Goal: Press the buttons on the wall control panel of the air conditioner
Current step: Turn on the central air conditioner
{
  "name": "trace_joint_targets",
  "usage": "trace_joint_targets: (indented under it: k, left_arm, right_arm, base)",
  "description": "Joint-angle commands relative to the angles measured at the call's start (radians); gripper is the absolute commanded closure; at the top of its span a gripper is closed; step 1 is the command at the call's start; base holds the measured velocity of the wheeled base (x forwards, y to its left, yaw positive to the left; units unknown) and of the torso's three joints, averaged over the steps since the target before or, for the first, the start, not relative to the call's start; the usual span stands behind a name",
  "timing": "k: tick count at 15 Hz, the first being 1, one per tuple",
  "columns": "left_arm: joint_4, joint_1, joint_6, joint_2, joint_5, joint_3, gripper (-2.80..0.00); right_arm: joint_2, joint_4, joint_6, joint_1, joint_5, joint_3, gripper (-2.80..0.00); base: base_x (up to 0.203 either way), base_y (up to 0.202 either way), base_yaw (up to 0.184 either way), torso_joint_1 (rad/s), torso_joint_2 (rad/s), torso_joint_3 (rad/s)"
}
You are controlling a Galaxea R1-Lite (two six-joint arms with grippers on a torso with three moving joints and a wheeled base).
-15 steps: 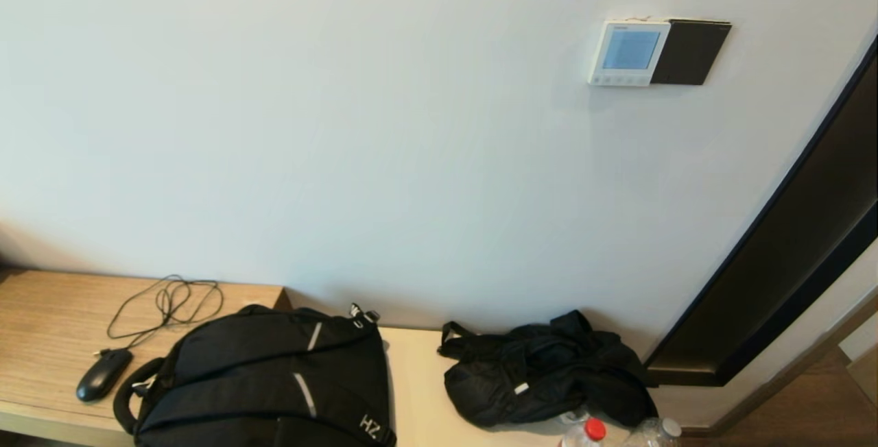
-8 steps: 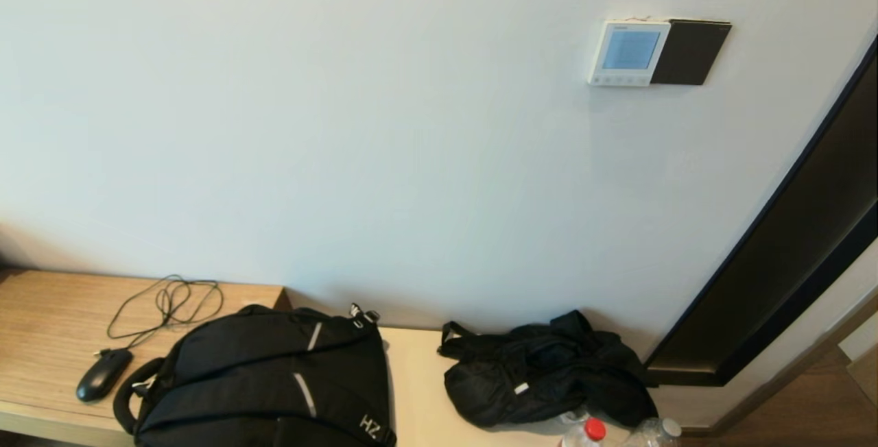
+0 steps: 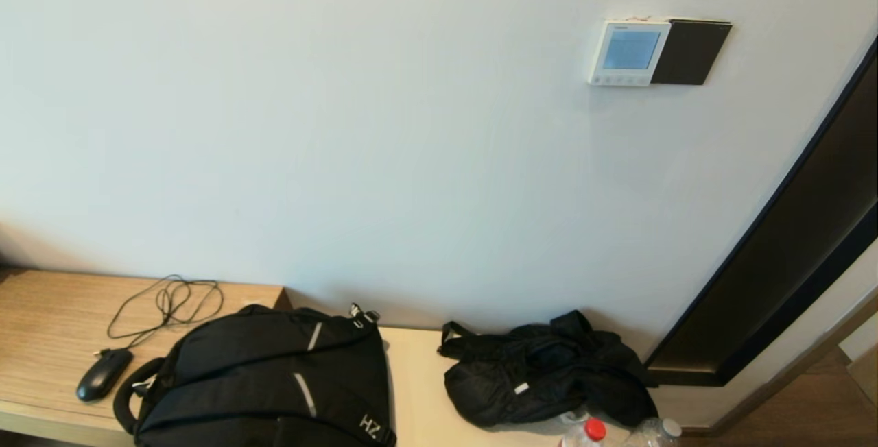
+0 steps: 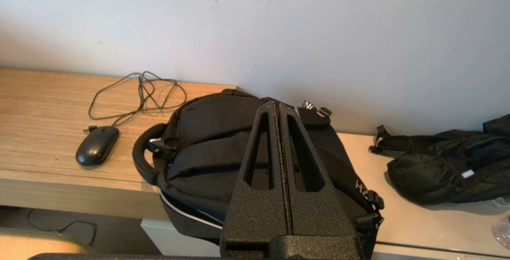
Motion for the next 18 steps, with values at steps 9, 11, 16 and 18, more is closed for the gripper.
trace_joint_targets:
  k: [9, 11, 16, 18]
  left_arm:
    - [0.000, 0.000, -0.001, 0.000, 0.000, 0.000, 0.00]
    - [0.000, 0.000, -0.001, 0.000, 0.000, 0.000, 0.00]
    - [-0.001, 0.000, -0.001, 0.000, 0.000, 0.000, 0.00]
    - [-0.001, 0.000, -0.001, 0.000, 0.000, 0.000, 0.00]
  right_arm:
    - [0.884, -0.134, -0.002, 0.136, -0.199, -0.837, 0.00]
    - [0.986, -0.137, 0.006, 0.186, -0.241, -0.922, 0.00]
    - [1.168, -0.148, 0.016, 0.239, -0.299, -1.104, 0.00]
    - [1.205, -0.148, 0.012, 0.236, -0.308, -1.143, 0.00]
  base:
    - [0.000, 0.000, 0.000, 0.000, 0.00, 0.000]
    - [0.000, 0.000, 0.000, 0.000, 0.00, 0.000]
    - [0.000, 0.000, 0.000, 0.000, 0.00, 0.000]
    - [0.000, 0.000, 0.000, 0.000, 0.00, 0.000]
